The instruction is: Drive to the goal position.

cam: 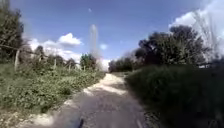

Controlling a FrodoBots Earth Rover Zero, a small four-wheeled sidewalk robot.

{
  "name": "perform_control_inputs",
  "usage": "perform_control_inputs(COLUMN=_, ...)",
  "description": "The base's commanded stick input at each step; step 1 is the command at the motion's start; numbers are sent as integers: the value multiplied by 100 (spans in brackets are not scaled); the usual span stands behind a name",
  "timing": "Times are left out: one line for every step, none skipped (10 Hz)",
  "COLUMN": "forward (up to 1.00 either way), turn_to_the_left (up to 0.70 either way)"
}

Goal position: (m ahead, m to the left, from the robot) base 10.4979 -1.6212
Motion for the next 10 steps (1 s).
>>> perform_control_inputs(forward=70, turn_to_the_left=0)
perform_control_inputs(forward=70, turn_to_the_left=0)
perform_control_inputs(forward=70, turn_to_the_left=0)
perform_control_inputs(forward=70, turn_to_the_left=0)
perform_control_inputs(forward=70, turn_to_the_left=0)
perform_control_inputs(forward=70, turn_to_the_left=0)
perform_control_inputs(forward=70, turn_to_the_left=0)
perform_control_inputs(forward=70, turn_to_the_left=0)
perform_control_inputs(forward=70, turn_to_the_left=0)
perform_control_inputs(forward=70, turn_to_the_left=0)
